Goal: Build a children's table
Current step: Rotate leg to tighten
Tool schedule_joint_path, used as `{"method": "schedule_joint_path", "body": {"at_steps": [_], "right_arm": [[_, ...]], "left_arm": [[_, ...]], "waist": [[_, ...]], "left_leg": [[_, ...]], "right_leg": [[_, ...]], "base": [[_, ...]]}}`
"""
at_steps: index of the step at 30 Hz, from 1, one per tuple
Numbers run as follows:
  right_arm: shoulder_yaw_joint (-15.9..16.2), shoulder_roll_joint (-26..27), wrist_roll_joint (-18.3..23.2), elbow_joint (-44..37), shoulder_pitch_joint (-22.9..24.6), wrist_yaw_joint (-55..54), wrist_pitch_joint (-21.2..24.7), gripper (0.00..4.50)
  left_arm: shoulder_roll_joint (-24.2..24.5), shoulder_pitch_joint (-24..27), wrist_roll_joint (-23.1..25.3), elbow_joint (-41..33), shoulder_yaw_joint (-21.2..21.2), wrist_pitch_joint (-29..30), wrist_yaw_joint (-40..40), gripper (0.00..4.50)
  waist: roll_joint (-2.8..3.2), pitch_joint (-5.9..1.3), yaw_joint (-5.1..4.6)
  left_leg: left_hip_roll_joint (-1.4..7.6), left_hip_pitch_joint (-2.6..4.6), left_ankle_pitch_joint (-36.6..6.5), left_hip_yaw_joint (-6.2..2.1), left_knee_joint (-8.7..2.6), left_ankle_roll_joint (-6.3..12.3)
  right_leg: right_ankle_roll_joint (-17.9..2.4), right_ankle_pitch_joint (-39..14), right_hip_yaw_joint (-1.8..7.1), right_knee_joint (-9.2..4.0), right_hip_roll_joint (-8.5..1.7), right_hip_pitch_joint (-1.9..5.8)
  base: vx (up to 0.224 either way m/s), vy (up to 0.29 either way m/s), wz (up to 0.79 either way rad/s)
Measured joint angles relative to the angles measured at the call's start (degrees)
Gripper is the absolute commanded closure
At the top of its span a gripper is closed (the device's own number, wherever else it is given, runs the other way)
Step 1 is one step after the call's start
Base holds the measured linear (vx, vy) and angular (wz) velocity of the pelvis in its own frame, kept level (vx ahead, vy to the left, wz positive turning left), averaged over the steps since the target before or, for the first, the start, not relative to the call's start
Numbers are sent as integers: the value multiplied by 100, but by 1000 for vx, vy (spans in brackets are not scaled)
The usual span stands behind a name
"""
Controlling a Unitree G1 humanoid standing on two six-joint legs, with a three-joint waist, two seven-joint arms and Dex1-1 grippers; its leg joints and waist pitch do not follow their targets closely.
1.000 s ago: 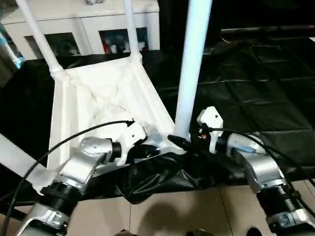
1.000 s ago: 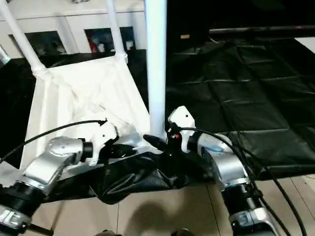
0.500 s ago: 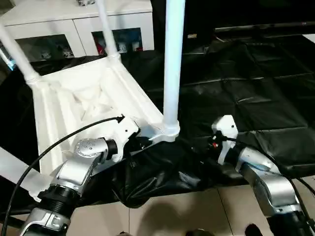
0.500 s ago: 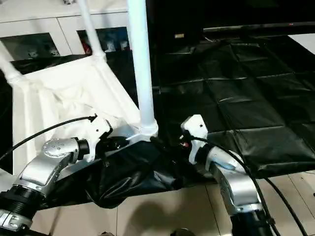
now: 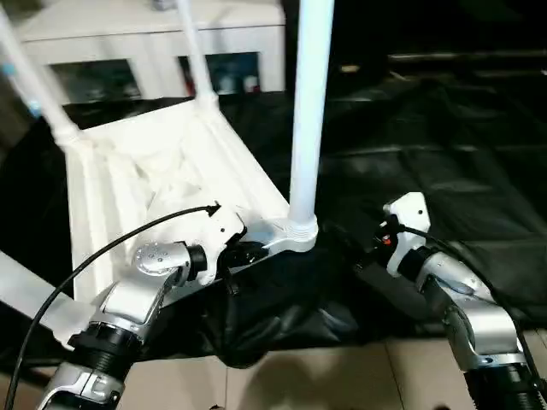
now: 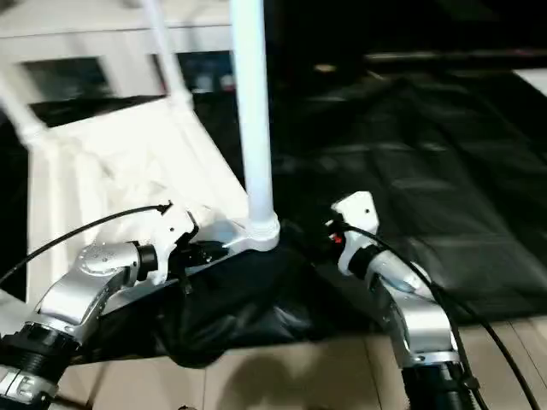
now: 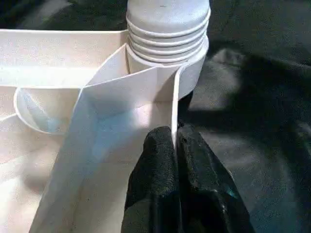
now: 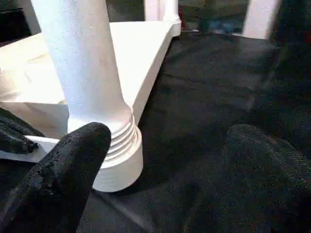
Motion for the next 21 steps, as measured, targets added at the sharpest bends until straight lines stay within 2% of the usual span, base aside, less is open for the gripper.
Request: {"method": "schedule_joint_path", "body": {"at_steps": [1,2,3,4,7,8,9,10,11,12,13,14,15,16,17,18,19,20,21], "right_arm": [[1,0,-1,1,0,-4,-18,3],[2,2,-2,1,-1,-9,-46,3],[2,8,-2,1,-1,-11,-81,3],[1,37,1,4,-21,-11,-100,3],[27,128,14,8,-80,-13,-106,3],[22,103,14,11,-79,-16,-105,3],[5,72,14,18,-79,-19,-104,3],[-39,1,13,22,-12,-22,-104,3],[-67,-30,12,28,13,-23,-103,3],[-76,-50,12,28,12,-22,-103,3],[-80,-36,11,28,7,-25,-105,3],[-9,21,9,28,-28,-20,-105,3],[87,104,10,14,-69,-4,-106,3],[170,146,9,3,-44,3,-110,3],[173,136,9,2,-25,3,-110,3],[160,87,7,3,-8,4,-112,3],[81,-42,-5,45,62,3,-117,3],[9,-126,-14,104,120,3,-116,3],[-68,-186,-17,166,91,0,-116,3]], "left_arm": [[8,-1,0,1,0,0,1,450],[15,-1,1,2,1,1,3,450],[26,0,0,9,3,3,4,450],[38,14,-2,27,29,3,7,450],[119,61,-12,64,123,46,32,450],[124,60,-12,65,171,58,57,450],[104,59,-13,63,207,58,75,450],[38,59,-13,64,199,59,81,450],[0,59,-17,62,170,59,65,450],[-7,59,-20,37,115,59,35,450],[11,60,-18,35,89,62,9,450],[58,65,-28,38,111,59,10,450],[117,72,-37,70,157,59,15,450],[140,74,-36,119,207,59,37,450],[173,73,-36,120,258,59,52,450],[194,67,-34,117,303,58,80,450],[127,61,2,135,330,57,143,450],[40,58,9,119,243,56,137,450],[5,82,9,109,137,41,94,450]], "waist": [[11,-2,-41],[18,-6,-73],[18,-6,-94],[17,-5,-132],[-10,-5,-154],[-36,-22,-141],[-50,-29,-92],[-16,-48,-44],[15,-71,3],[65,-102,47],[109,-127,77],[107,-129,28],[83,-134,-8],[58,-134,-43],[-13,-134,-60],[-151,-152,-86],[-233,-135,-84],[-214,-148,-37],[-221,-144,32]], "left_leg": [[-1,-11,-11,-22,7,19],[10,-4,-16,-23,5,28],[7,31,-30,-32,3,53],[0,109,-57,6,-13,77],[-71,268,-172,46,-8,108],[-107,283,-224,79,13,174],[-156,200,-304,119,109,387],[-132,76,-388,119,323,868],[-128,-29,-359,123,405,982],[-116,-131,-346,124,384,972],[-75,-139,-368,90,378,866],[-76,-30,-376,43,333,634],[-108,16,-388,-1,322,504],[-154,110,-428,-14,319,444],[-227,170,-448,-12,307,459],[-345,180,-467,32,332,450],[-418,66,-496,18,525,614],[-421,13,-438,-4,645,762],[-434,3,-347,7,574,625]], "right_leg": [[27,-43,-48,-29,-11,72],[24,-78,-47,-32,-12,117],[19,-110,-9,-23,-4,156],[-55,-196,122,52,23,150],[-449,-497,458,387,87,51],[-313,-570,575,459,81,71],[-5,-571,647,434,90,115],[45,-599,655,403,126,157],[43,-617,657,378,162,171],[58,-637,646,373,222,173],[96,-665,626,386,263,193],[48,-724,634,551,282,79],[25,-750,677,909,229,-90],[57,-750,744,1220,178,-339],[137,-691,875,1231,152,-525],[137,-545,1042,981,64,-647],[108,-482,1213,1092,113,-649],[98,-494,1276,1080,172,-599],[66,-457,1244,1034,229,-576]], "base": [[90,16,55],[111,6,55],[170,-21,42],[170,-21,42],[127,-18,7],[129,-30,-2],[196,-39,9],[123,-20,9],[129,-15,17],[115,-18,6],[115,-18,6],[176,-93,-9],[148,-127,-18],[148,-127,-18],[38,-101,-19],[-18,-92,4],[-18,-92,4],[-23,-76,22],[8,-87,6]]}}
